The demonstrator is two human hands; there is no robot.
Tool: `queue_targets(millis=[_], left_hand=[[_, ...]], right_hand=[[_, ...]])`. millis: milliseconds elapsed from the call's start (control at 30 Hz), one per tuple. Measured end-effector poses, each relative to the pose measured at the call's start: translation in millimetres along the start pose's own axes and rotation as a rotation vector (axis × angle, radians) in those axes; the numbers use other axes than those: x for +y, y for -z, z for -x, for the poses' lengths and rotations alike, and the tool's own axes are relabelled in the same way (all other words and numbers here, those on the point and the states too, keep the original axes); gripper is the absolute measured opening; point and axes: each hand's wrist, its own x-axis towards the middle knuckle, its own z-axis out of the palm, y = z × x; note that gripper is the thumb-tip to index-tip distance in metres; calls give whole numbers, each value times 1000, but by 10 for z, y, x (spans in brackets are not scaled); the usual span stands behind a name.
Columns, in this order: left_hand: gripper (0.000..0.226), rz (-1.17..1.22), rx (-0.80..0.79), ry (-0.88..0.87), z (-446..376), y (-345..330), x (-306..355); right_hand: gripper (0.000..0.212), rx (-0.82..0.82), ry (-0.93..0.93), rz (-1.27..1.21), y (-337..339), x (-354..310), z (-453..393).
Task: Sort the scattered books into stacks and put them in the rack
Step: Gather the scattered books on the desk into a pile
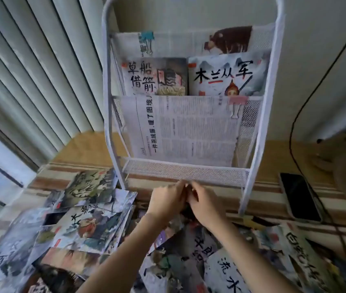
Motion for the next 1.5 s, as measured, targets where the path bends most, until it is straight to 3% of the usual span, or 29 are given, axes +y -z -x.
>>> queue_targets(millis=[100, 300, 400, 467, 633, 733, 833, 933, 1033, 1100, 1200, 1300, 1400, 1500], left_hand=[[25, 15, 265, -57, 61, -361, -127], [19, 9, 493, -91, 77, -400, -143], [13, -13, 489, -135, 151, -303, -107], [15, -53, 355, -131, 215, -228, -68], [26, -77, 139, -174, 552, -64, -54], [22, 11, 167, -145, 739, -119, -118], [22, 98, 207, -8, 811, -198, -170], [21, 21, 185, -21, 749, -229, -158], [15, 2, 183, -43, 710, -196, -168], [25, 26, 283, -125, 682, -137, -229], [15, 18, 603, -301, 451, 187, -267], [9, 59, 811, -350, -12, 848, -180], [20, 51, 875, -337, -495, 1431, -110], [43, -68, 814, -355, -911, 1791, -117]], right_hand=[[10, 178, 114, 73, -243, 206, 27], [7, 303, 219, 337, -395, 215, 91], [18, 278, 178, 538, -339, 78, 188], [22, 235, 136, 640, -309, -29, 262], [27, 236, 108, 616, -316, -184, 513], [30, 253, 113, 648, -455, -191, 634], [29, 286, 30, 611, -578, -214, 649], [30, 355, 82, 637, -615, -226, 632], [14, 479, 128, 746, -624, -219, 629], [34, 551, 282, 733, -534, -274, 586], [16, 794, 446, 611, -95, -581, 425], [17, 977, 539, 523, 455, -992, 53], [32, 1017, 515, 513, 956, -1263, -386], [49, 909, 397, 588, 1365, -1353, -762]])
